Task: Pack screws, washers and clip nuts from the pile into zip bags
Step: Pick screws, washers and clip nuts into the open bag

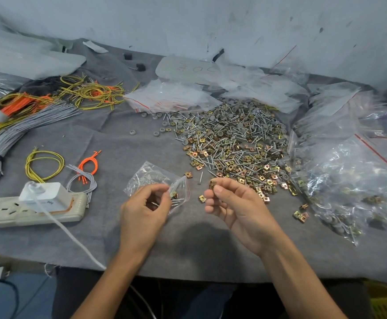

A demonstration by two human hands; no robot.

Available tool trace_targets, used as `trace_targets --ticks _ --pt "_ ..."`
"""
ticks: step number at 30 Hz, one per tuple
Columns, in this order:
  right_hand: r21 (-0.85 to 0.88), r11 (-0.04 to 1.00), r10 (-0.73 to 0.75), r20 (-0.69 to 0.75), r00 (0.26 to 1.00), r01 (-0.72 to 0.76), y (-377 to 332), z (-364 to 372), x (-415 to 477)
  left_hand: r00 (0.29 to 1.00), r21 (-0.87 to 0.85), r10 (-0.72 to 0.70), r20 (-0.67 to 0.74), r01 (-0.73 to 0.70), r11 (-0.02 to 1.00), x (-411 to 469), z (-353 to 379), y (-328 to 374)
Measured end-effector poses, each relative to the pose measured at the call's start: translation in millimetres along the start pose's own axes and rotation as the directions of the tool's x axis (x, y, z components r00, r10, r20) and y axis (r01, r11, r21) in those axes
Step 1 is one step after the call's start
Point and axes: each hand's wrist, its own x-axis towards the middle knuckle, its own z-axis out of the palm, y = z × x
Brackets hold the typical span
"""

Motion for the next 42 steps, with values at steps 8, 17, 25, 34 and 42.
trace_targets --ticks 8,17,25,34,42 --pt "-0.813 0.576 -0.199 -0.042 0.979 0.083 27.9 18.7 24.5 1.000 -0.025 -0.004 0.007 0.004 1.000 -0.6 -0.4 2.6" --pt "-0.979 -0.103 -0.304 0.201 0.931 0.177 34.8 34.9 36.4 0.999 0.014 0.054 -0.001 -0.054 0.998 -1.5 -2.9 4.0" --pt "-0.998 0.042 -0.380 0.018 0.925 0.036 -32.9 -31.2 13.8 1.000 0.024 0.028 -0.001 -0.028 0.999 -0.9 0.1 3.4" --pt "-0.980 -0.192 -0.031 0.055 0.998 0.048 -22.2 -40.5 3.3 1.000 0.007 0.009 0.005 -0.009 1.000 -1.6 -0.9 5.8" --pt "-0.980 -0.169 -0.088 0.117 0.989 0.101 -15.2 -39.0 4.9 1.000 -0.011 -0.016 0.002 0.016 1.000 -1.8 -0.5 8.4"
